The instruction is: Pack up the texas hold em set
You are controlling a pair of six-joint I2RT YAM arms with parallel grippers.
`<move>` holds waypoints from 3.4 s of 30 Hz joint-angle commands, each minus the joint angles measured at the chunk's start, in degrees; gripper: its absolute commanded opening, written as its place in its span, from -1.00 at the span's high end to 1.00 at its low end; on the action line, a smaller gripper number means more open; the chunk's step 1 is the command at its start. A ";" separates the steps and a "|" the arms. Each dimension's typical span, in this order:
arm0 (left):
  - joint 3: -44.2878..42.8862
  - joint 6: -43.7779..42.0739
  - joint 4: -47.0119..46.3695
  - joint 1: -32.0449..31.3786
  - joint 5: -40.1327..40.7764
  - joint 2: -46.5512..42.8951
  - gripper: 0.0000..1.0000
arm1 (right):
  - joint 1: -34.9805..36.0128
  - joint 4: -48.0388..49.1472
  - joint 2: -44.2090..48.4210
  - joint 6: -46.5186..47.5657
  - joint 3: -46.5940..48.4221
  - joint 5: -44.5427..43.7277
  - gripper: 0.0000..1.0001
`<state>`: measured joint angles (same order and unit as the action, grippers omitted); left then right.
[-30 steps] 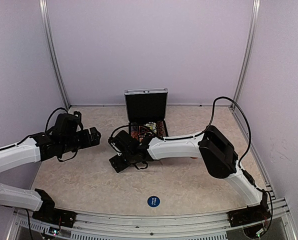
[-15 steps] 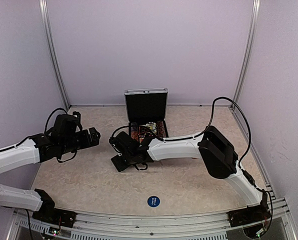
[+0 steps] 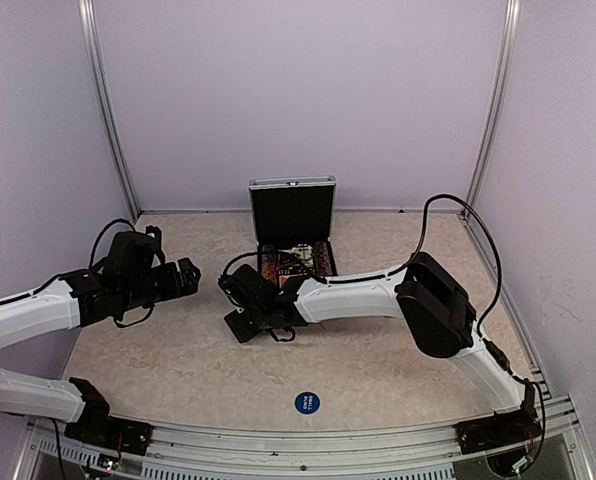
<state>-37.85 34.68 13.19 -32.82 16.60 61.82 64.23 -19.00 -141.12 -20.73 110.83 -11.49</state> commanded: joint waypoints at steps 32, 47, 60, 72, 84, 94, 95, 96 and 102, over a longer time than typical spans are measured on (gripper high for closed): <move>4.85 3.95 -5.46 -5.62 0.71 1.99 -0.97 | 1.43 12.57 11.83 9.83 -23.81 6.44 0.16; 8.00 5.35 -12.02 -8.23 -8.14 4.22 -0.96 | 1.51 18.68 21.77 13.54 -32.58 7.01 0.16; 9.42 7.74 -24.21 -8.51 -20.85 13.08 -0.92 | 1.95 23.30 28.82 16.16 -39.56 5.99 0.15; 9.31 10.46 -36.07 -8.75 -31.68 22.69 -0.75 | 2.66 22.96 29.64 17.10 -39.51 5.03 0.14; 9.84 13.82 -46.15 -9.63 -37.82 28.75 -0.52 | 2.75 23.03 29.75 17.30 -39.65 4.92 0.14; 11.48 17.02 -52.56 -9.63 -40.31 31.39 -0.33 | 2.72 24.07 31.11 17.00 -40.64 4.80 0.14; 11.69 17.37 -53.27 -9.63 -40.56 31.53 -0.33 | 2.74 24.14 31.27 16.97 -40.73 4.91 0.14; 11.80 17.70 -53.84 -9.63 -40.75 31.79 -0.32 | 2.79 24.23 31.40 16.97 -40.81 4.90 0.14; 12.09 19.12 -56.35 -9.63 -41.45 32.90 -0.26 | 3.01 24.56 31.65 16.96 -41.13 4.81 0.14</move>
<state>-26.52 52.69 -39.99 -42.04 -23.11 93.49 66.26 3.01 -111.85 -3.86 70.19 -6.26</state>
